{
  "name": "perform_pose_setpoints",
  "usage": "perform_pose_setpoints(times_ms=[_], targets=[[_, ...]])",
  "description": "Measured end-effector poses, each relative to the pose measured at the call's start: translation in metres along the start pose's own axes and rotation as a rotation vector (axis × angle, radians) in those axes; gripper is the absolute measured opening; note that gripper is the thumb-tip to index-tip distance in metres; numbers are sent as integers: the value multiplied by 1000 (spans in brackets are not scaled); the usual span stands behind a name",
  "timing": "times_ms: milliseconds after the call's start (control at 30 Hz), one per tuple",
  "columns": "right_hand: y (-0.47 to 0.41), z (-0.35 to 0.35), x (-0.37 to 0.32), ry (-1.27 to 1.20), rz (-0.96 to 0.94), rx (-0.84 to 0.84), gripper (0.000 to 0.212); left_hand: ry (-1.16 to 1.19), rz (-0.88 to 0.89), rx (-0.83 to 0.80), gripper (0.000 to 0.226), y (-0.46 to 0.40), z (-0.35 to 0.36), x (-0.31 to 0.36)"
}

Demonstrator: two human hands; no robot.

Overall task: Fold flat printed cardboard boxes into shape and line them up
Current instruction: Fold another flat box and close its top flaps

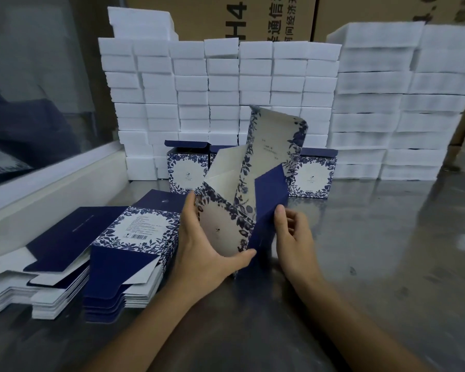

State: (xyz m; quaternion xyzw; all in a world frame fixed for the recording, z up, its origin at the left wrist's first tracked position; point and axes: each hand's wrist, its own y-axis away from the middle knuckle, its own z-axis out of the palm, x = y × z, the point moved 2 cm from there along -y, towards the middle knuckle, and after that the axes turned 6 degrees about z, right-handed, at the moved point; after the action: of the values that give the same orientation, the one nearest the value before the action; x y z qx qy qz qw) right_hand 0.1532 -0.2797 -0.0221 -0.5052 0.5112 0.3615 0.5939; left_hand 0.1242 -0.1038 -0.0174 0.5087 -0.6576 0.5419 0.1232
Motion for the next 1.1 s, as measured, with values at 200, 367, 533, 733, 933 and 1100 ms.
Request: perform_pose_setpoints(times_ms=[200,367,533,733,933,1100], targets=[[11,13,-8,-63,28,-178,58,-297,228,149,136,-1,-2,5],[14,17,-9,121,15,-255,67,-398,308,167,134,-4,-9,8],[9,8,-9,215,-9,-277,62,-466,361,96,128,-4,-9,14],[11,9,-5,192,90,-243,71,-469,357,67,123,-5,-12,12],[1,0,-3,-96,264,-88,57,-407,372,38,124,-5,-15,12],[-6,-8,-1,-75,309,-126,60,-418,367,21,126,-3,-13,14]])
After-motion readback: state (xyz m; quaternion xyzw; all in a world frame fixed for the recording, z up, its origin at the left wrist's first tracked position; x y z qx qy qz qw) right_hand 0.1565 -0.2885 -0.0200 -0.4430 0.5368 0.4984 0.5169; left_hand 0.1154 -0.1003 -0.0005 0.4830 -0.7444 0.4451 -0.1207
